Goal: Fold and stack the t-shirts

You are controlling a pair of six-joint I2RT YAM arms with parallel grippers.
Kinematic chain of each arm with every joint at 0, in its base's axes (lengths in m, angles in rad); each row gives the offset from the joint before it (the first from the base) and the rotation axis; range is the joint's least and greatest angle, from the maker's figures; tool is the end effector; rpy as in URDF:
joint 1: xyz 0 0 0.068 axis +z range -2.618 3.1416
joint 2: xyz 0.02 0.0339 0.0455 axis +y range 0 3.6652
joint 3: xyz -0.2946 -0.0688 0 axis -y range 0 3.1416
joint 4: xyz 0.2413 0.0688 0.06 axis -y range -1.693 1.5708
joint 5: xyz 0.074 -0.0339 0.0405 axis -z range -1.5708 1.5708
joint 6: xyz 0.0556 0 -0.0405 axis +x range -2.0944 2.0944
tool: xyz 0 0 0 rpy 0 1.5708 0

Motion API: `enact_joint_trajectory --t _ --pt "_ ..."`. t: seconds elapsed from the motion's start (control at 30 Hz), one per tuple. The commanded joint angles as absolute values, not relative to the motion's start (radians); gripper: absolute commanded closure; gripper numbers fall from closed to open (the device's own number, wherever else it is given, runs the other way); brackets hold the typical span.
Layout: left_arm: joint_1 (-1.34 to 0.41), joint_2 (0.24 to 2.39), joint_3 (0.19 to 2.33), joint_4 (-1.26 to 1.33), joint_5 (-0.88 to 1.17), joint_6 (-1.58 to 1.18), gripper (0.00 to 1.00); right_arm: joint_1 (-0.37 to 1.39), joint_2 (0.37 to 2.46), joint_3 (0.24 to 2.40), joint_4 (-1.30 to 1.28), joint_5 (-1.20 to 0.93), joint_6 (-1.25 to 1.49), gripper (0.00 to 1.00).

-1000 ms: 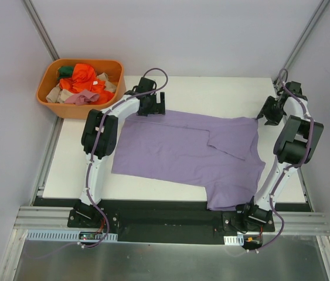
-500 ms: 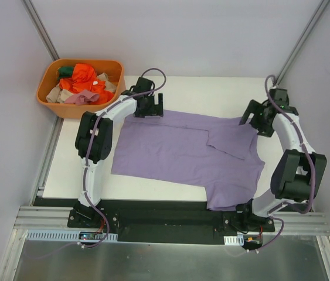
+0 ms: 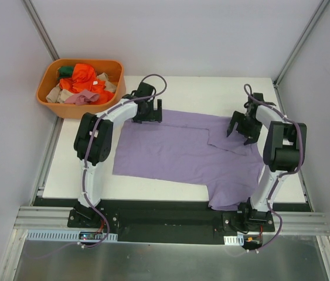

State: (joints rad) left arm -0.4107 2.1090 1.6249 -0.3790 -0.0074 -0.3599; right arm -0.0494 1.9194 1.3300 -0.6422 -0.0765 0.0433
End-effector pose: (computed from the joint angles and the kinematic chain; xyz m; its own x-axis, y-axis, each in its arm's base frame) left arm 0.4556 -0.1980 0.2088 -0.7911 -0.0396 -0.6104 0.1242 0.9667 -0.2237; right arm 0.3974 -0.0154 0.1841 -0.9400 0.0897 -0.3293 0.0646 0.9942 0.0864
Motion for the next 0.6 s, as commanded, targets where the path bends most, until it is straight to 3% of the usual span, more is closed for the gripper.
enact_joint_trajectory --t 0.0,0.2,0.57 --pt "-0.393 2.152 1.667 -0.391 -0.032 -0.385 0.01 -0.097 2.017 1.445 -0.653 -0.041 0.031 0.04" --pt "-0.377 2.301 1.843 -0.420 0.021 -0.390 0.01 -0.155 2.131 1.623 -0.669 -0.158 0.009 0.04" --pt "-0.316 2.563 2.259 -0.482 0.173 -0.384 0.01 -0.192 2.425 2.137 -0.782 -0.164 -0.135 0.04"
